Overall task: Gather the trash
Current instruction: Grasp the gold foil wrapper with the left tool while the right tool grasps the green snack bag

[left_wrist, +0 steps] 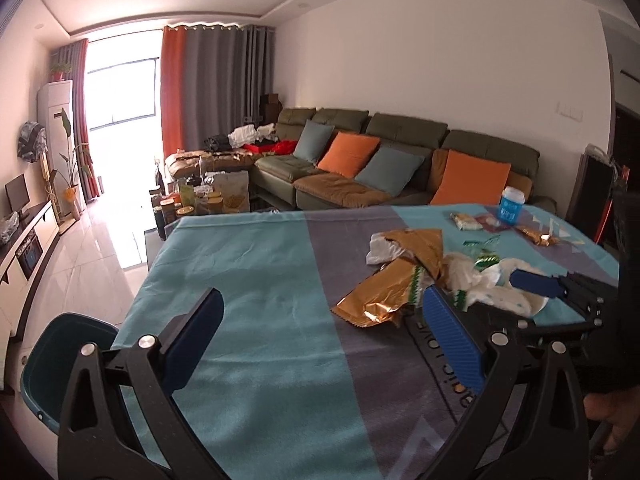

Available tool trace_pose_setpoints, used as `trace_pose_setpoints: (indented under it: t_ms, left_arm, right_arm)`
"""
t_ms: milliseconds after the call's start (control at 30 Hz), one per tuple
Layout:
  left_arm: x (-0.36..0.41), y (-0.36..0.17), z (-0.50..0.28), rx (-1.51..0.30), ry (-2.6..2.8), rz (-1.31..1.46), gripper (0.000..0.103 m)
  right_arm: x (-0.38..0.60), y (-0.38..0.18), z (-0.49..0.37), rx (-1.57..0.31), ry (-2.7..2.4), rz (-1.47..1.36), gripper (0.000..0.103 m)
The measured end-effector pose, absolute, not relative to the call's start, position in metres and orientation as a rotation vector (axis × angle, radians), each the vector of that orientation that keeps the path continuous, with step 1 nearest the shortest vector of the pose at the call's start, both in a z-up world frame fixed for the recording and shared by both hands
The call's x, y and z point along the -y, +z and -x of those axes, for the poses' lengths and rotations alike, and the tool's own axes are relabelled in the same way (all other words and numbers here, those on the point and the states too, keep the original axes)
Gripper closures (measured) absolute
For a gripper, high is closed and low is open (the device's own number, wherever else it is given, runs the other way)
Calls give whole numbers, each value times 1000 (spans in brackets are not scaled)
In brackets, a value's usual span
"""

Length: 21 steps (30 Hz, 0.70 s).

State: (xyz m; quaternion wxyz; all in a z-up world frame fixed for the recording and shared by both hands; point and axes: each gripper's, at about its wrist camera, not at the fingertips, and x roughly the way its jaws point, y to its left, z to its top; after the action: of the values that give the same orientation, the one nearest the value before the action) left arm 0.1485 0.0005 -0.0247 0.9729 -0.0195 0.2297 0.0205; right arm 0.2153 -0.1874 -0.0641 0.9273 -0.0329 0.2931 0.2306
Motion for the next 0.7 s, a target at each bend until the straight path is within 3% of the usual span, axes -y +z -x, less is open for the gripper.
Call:
trace_pose_setpoints:
  t_ms: [533, 700]
  left_arm:
    - [-6, -56, -198, -575, -4, 56, 6]
    - [-1, -59, -204, -591, -21, 42, 6]
  right_arm:
    - [168, -73, -249, -752, 568, 31, 92]
    - [170, -72, -251, -760, 599, -10, 96]
